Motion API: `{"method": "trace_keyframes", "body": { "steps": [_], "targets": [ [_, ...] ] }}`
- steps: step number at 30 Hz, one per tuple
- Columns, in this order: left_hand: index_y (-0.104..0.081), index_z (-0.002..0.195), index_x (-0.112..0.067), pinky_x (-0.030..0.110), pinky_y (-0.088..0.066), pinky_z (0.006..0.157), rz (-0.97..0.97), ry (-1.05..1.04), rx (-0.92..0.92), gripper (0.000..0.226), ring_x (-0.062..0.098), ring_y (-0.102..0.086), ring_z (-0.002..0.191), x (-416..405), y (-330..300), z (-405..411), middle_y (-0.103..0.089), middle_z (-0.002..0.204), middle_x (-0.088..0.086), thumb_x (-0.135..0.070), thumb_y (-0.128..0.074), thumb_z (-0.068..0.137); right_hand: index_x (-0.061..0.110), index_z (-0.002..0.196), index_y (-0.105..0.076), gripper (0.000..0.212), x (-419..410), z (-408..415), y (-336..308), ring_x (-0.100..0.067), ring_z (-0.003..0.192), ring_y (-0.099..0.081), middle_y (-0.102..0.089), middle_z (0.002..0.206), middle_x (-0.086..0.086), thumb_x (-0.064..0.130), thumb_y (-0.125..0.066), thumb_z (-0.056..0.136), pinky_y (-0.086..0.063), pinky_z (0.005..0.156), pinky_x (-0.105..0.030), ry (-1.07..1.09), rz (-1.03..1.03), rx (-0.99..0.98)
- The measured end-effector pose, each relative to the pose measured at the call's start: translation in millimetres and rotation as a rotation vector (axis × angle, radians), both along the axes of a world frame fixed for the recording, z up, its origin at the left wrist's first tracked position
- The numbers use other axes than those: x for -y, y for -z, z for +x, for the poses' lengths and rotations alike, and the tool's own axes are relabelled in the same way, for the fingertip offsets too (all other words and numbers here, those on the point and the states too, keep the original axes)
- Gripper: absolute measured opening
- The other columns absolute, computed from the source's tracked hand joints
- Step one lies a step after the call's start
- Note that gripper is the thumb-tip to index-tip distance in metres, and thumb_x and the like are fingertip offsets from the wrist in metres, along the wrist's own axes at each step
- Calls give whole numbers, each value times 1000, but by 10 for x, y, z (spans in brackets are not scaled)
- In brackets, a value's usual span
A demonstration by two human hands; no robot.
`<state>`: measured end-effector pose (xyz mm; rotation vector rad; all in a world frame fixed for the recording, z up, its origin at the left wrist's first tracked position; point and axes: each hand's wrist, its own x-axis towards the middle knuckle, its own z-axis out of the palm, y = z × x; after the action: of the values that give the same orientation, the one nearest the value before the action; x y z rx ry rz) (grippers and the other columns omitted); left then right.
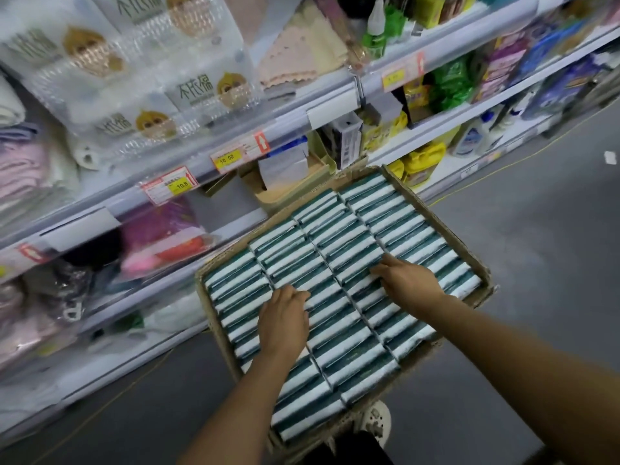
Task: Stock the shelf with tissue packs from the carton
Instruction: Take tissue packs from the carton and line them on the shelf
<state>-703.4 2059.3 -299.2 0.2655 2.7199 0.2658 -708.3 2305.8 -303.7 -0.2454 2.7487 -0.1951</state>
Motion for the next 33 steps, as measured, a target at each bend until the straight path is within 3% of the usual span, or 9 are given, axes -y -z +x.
{"method": "trace_keyframes", "body": {
  "steps": [3, 8, 13, 18, 21, 25, 27, 29, 33],
  "targets": [
    [-50, 139, -27, 32, -38, 100, -34, 27, 4, 36, 15, -43, 126, -16, 15, -59, -48, 136, -6, -28, -47, 103, 20, 133, -52, 37, 49, -92, -35, -23, 95, -57, -51, 120, -2, 9, -47, 98, -48, 64, -34, -52, 93, -24],
    [-54, 135, -22, 34, -40, 98, -146, 91, 8, 37, 18, -44, 125, -49, 42, -157, -52, 132, -1, -36, -51, 100, 20, 130, -55, 36, 110, -180, -67, -23, 114, -52, -52, 124, -3, 11, -54, 94, -50, 83, -36, -147, 222, -68],
    [-60, 127, -19, 34, -42, 94, -165, 132, 21, 35, 20, -50, 119, -113, 44, -224, -57, 126, 1, -38, -54, 98, 17, 128, -55, 36, 142, -216, -66, -24, 118, -48, -51, 127, -4, 11, -57, 93, -48, 87, -38, -208, 289, -52],
    [-64, 116, -16, 32, -43, 88, -161, 152, 13, 22, 20, -53, 111, -153, 80, -262, -60, 119, 3, -22, -53, 98, 16, 98, -70, 27, 160, -247, -55, -25, 90, -59, -63, 95, -4, 14, -80, 73, -51, 67, -37, -265, 341, -148],
    [-62, 115, -16, 34, -43, 88, -187, 158, 32, 21, 21, -53, 113, -179, 82, -290, -59, 120, 4, -23, -57, 96, 13, 82, -72, 26, 140, -272, 20, -24, 74, -59, -62, 81, -6, 17, -87, 60, -49, 57, -37, -318, 355, -207],
    [-62, 119, -13, 40, -42, 97, -284, 182, 92, 27, 26, -49, 119, -240, 105, -316, -55, 125, 8, -24, -61, 94, 11, 71, -72, 32, 170, -328, 37, -26, 68, -61, -63, 73, -8, 16, -92, 46, -52, 59, -39, -417, 325, -204],
    [-63, 121, -11, 42, -42, 98, -326, 185, 107, 26, 27, -48, 120, -268, 134, -323, -54, 126, 9, -15, -58, 95, 9, 91, -73, 30, 217, -388, -34, -28, 89, -62, -65, 94, -12, 17, -85, 65, -53, 78, -44, -496, 328, -123],
    [-64, 122, -9, 42, -41, 98, -349, 173, 115, 28, 28, -46, 121, -297, 163, -325, -53, 128, 10, -8, -54, 95, 8, 125, -60, 33, 194, -455, 15, -31, 121, -46, -54, 128, -14, 13, -58, 92, -36, 105, -49, -590, 396, -29],
    [-62, 127, -14, 37, -35, 104, -296, 71, 115, 32, 22, -40, 127, -300, 90, -319, -50, 135, 2, -19, -53, 96, 12, 122, -61, 30, 33, -593, -63, -29, 126, -42, -54, 129, -10, 13, -52, 93, -32, 104, -45, -699, 309, 36]
  ]
}}
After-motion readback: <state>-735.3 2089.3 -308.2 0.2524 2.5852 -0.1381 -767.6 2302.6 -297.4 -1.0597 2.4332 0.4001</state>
